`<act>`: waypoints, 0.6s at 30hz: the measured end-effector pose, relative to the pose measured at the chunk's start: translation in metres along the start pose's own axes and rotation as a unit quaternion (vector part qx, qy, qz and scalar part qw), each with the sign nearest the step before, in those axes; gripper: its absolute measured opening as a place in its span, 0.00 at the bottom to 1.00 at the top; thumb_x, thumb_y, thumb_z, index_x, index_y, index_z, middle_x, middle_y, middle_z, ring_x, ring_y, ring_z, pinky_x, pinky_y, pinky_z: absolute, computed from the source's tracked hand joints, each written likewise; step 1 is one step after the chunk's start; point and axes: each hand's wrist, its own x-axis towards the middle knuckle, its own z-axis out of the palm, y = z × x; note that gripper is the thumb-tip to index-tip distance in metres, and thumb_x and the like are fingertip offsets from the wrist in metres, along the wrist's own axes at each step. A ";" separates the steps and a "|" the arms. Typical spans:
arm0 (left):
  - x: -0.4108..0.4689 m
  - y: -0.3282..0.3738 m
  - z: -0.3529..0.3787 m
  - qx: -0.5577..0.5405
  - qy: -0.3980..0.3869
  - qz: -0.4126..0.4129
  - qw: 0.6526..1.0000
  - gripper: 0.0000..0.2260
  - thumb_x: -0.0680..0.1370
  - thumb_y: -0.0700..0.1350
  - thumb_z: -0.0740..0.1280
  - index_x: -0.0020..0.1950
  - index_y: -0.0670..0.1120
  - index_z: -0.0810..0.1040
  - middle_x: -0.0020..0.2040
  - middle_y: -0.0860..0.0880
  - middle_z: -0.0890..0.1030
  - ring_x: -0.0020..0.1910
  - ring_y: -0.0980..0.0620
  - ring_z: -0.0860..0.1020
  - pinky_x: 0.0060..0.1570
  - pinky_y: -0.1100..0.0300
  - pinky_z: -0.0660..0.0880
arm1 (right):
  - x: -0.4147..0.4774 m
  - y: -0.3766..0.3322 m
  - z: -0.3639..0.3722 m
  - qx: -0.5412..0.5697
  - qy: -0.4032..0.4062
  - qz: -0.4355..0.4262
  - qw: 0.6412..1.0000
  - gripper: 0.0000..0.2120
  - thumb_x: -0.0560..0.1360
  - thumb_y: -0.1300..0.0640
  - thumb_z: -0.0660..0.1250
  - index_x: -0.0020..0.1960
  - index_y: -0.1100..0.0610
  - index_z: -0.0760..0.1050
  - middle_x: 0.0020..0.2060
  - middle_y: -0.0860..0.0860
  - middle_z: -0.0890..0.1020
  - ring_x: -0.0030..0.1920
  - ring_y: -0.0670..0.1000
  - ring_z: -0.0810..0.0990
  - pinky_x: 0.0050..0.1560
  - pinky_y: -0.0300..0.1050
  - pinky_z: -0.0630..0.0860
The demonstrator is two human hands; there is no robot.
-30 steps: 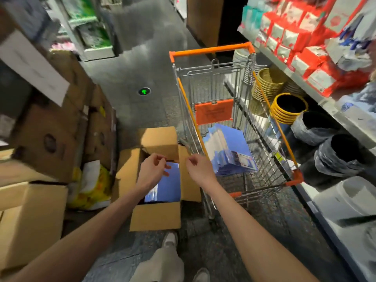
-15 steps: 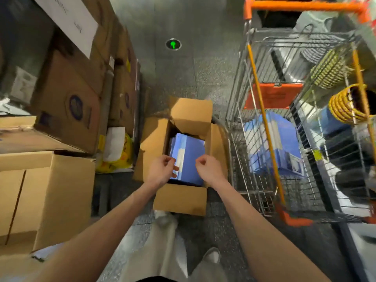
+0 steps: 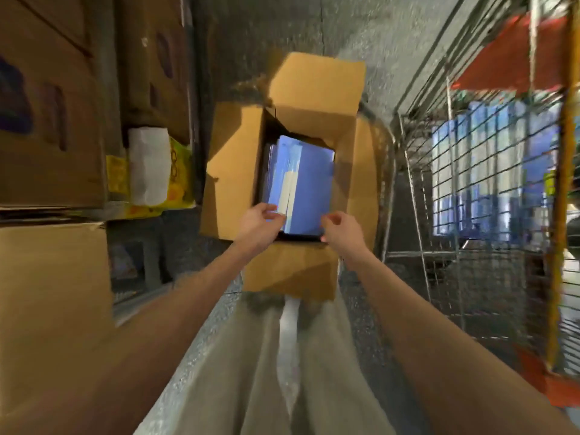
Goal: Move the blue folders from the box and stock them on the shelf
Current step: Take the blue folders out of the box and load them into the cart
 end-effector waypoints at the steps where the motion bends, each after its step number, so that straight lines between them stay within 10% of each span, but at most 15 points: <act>1: 0.015 -0.006 0.006 0.009 0.002 0.000 1.000 0.19 0.77 0.50 0.72 0.66 0.46 0.76 0.59 0.49 0.82 0.52 0.49 0.83 0.55 0.48 0.81 | 0.016 0.006 0.003 0.025 0.007 0.006 1.000 0.16 0.82 0.48 0.59 0.53 0.61 0.76 0.50 0.59 0.83 0.51 0.61 0.82 0.56 0.61 0.78; 6: 0.089 -0.037 0.048 0.118 0.006 -0.010 0.993 0.29 0.76 0.54 0.71 0.76 0.49 0.70 0.69 0.46 0.77 0.64 0.46 0.78 0.65 0.53 0.74 | 0.100 0.038 0.025 0.159 0.013 0.064 0.985 0.18 0.84 0.47 0.55 0.46 0.61 0.72 0.43 0.60 0.76 0.41 0.58 0.76 0.43 0.53 0.75; 12: 0.201 -0.075 0.116 0.234 0.005 0.021 0.972 0.33 0.80 0.54 0.67 0.81 0.45 0.59 0.83 0.43 0.51 0.81 0.45 0.53 0.76 0.51 0.58 | 0.203 0.089 0.051 0.150 -0.019 0.090 0.984 0.28 0.84 0.40 0.49 0.64 0.62 0.75 0.57 0.65 0.79 0.45 0.55 0.78 0.46 0.55 0.77; 18: 0.271 -0.112 0.159 0.325 0.024 0.002 0.946 0.41 0.81 0.59 0.62 0.82 0.39 0.45 0.82 0.40 0.40 0.81 0.42 0.39 0.77 0.44 0.52 | 0.271 0.122 0.072 0.119 -0.015 0.101 0.988 0.28 0.84 0.40 0.48 0.55 0.61 0.76 0.56 0.63 0.81 0.53 0.65 0.80 0.55 0.65 0.78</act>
